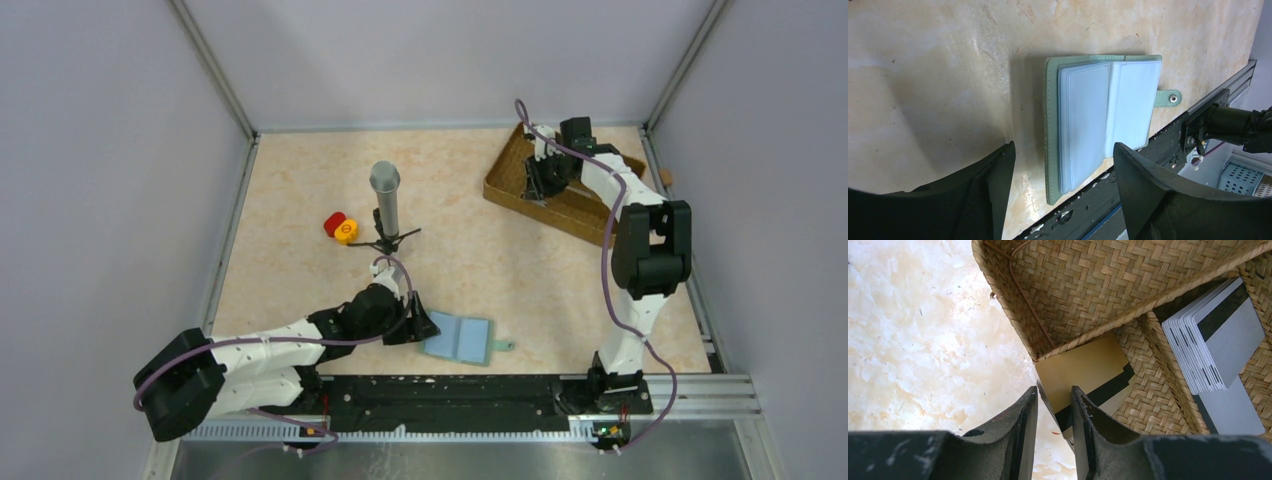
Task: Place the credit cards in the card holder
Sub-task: Pick up the credit card from the storage box.
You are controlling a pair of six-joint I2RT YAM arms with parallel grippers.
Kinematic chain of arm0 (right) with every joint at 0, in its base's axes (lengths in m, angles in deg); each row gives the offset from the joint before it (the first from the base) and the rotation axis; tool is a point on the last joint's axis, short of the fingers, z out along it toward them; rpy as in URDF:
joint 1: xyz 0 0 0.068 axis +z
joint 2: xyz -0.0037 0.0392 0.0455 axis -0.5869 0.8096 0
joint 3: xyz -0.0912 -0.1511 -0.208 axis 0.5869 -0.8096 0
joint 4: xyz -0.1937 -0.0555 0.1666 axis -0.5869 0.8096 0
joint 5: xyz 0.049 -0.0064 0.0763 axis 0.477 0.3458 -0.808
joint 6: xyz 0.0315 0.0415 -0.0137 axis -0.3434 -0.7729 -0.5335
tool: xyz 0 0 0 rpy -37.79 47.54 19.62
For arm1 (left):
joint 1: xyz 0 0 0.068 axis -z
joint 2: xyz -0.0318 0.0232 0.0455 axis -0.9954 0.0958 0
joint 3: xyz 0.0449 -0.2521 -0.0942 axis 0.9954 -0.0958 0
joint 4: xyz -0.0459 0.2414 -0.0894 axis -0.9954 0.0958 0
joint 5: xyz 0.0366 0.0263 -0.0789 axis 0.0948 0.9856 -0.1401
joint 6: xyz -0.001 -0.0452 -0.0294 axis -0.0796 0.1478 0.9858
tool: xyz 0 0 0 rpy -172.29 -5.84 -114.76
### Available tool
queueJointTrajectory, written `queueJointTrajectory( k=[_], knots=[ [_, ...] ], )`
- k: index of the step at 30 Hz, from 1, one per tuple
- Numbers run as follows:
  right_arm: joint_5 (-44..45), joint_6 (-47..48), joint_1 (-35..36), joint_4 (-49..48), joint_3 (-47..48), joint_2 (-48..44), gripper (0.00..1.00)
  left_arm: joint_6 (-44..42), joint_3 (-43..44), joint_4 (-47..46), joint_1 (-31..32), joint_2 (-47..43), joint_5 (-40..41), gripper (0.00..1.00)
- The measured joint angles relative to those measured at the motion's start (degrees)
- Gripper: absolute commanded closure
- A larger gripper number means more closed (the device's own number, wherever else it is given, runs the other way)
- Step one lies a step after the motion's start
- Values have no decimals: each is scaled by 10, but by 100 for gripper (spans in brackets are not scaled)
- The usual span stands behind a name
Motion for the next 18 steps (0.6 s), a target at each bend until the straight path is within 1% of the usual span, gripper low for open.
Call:
queueJointTrajectory(
  k=[3, 8, 12, 15, 18],
  knots=[
    [-1, 0, 0, 5, 3, 1, 79, 0, 0, 0, 0, 0, 0, 25],
    [-2, 0, 0, 7, 7, 1, 81, 0, 0, 0, 0, 0, 0, 25],
    [-3, -1, 0, 5, 7, 1, 93, 0, 0, 5, 0, -5, 1, 25],
    [-1, -1, 0, -5, 7, 0, 100, 0, -2, 10, 0, -11, 3, 22],
    [8, -4, 0, -29, -3, -11, 100, 0, -5, 15, 0, -20, 7, 20]
  ],
)
